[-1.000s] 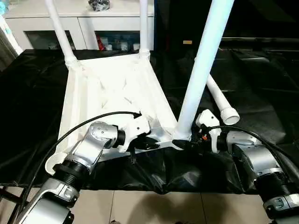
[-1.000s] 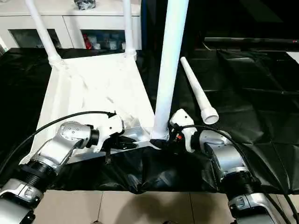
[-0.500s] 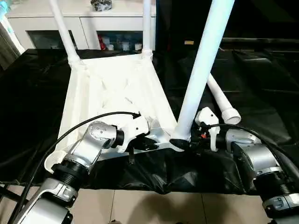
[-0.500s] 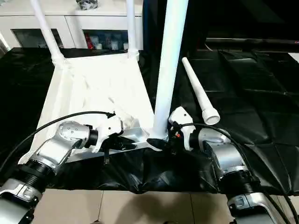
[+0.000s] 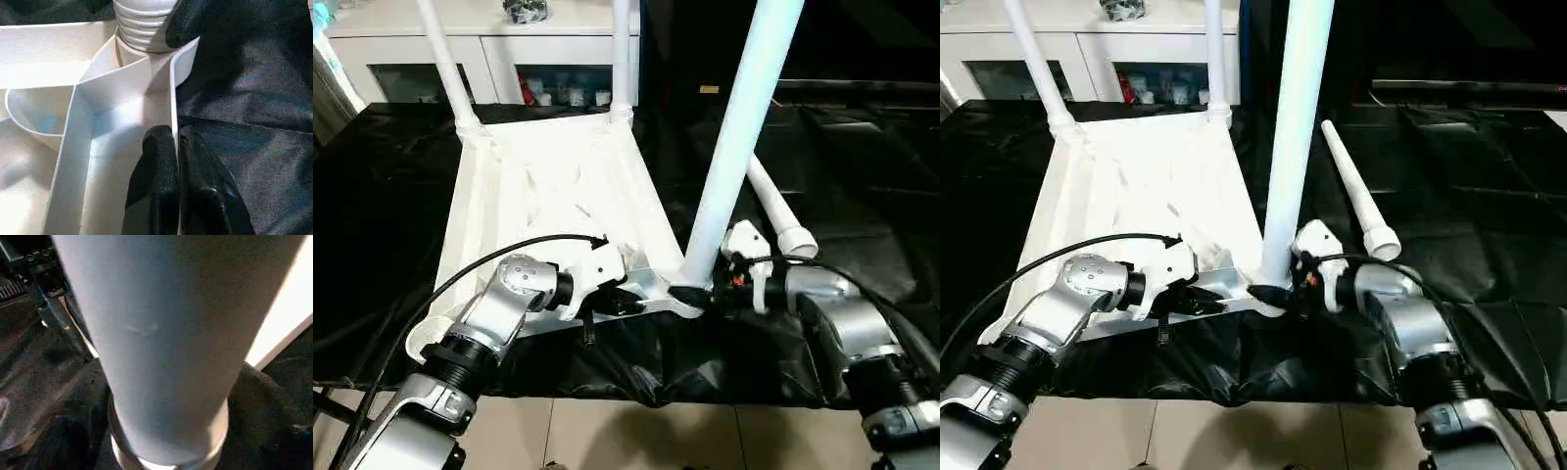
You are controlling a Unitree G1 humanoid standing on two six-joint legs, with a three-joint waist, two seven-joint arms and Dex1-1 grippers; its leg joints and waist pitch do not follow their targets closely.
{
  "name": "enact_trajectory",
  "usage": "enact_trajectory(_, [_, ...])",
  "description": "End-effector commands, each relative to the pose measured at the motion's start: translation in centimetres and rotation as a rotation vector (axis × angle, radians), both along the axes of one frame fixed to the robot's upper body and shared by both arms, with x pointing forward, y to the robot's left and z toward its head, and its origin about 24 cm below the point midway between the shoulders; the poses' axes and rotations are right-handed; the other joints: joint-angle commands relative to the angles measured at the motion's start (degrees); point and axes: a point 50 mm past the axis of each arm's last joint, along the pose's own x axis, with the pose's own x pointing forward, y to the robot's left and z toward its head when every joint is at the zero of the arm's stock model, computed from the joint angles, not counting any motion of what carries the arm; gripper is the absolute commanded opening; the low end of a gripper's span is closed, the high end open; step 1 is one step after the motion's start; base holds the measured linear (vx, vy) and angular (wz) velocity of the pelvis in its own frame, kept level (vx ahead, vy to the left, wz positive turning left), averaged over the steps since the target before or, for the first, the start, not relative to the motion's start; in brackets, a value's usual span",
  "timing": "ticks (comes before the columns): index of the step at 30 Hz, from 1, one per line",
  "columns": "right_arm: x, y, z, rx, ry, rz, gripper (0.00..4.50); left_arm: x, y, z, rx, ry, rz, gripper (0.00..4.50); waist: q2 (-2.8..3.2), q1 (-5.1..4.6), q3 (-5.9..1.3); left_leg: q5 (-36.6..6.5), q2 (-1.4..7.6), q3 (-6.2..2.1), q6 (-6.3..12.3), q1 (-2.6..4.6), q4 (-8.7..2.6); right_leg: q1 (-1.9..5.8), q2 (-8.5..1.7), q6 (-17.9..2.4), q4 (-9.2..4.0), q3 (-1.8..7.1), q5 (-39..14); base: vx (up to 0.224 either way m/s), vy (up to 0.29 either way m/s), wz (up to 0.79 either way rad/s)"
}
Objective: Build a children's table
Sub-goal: Rotate leg to tighten
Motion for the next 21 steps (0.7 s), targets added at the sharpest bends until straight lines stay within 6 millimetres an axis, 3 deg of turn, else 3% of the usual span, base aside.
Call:
enact_trajectory(1, [0.1,0.2,0.2,0.000,-0.010,0.011,3.24,-0.4,-0.4,0.1,0.023,0.000,-0.068,0.00,-0.68,0.03,-4.49,-5.7,1.11,0.15,5.28,-0.21,-3.32,3.91,-2.91,-11.3,-2.89,2.97,-12.4,0.000,0.000,0.00])
enact_trajectory(7, [0.0,0.4,-0.1,-0.003,0.003,0.020,2.75,-0.3,-0.3,0.1,0.025,0.001,-0.066,0.00,-0.63,0.02,-4.51,-5.7,1.12,0.13,5.21,-0.20,-3.30,3.93,-2.93,-11.2,-2.86,2.97,-12.4,0.000,0.000,0.00])
enact_trajectory(16, [-0.4,0.7,-0.9,0.021,0.029,-0.006,2.70,-0.1,-0.5,0.1,0.004,-0.009,-0.024,0.00,-0.53,-0.03,-4.48,-5.8,1.10,0.11,5.19,-0.24,-3.28,3.96,-2.92,-11.5,-2.84,2.96,-12.0,0.000,0.000,0.00])
enact_trajectory(18, [-0.1,1.0,-1.5,0.048,0.016,-0.109,2.70,0.7,-0.9,0.2,-0.019,-0.042,0.064,0.00,-0.55,-0.19,-4.36,-6.7,1.05,0.16,4.70,-0.17,-3.33,3.86,-2.92,-11.0,-3.10,2.95,-13.5,0.000,0.000,0.00])
enact_trajectory(19, [0.3,1.1,-2.0,0.051,0.011,-0.203,2.70,1.3,-1.2,0.3,-0.025,-0.064,0.131,0.00,-0.82,-0.44,-4.19,-7.7,0.95,0.24,4.03,-0.10,-3.40,3.71,-2.92,-10.4,-3.48,2.93,-15.8,0.000,0.000,0.00])
enact_trajectory(21, [0.9,1.5,-2.9,0.057,0.021,-0.352,2.70,2.2,-1.9,0.4,-0.034,-0.085,0.240,0.00,-0.79,-0.60,-4.06,-9.4,0.76,0.10,2.86,0.10,-3.57,3.75,-2.92,-8.7,-4.04,2.68,-20.6,0.000,0.000,0.00])
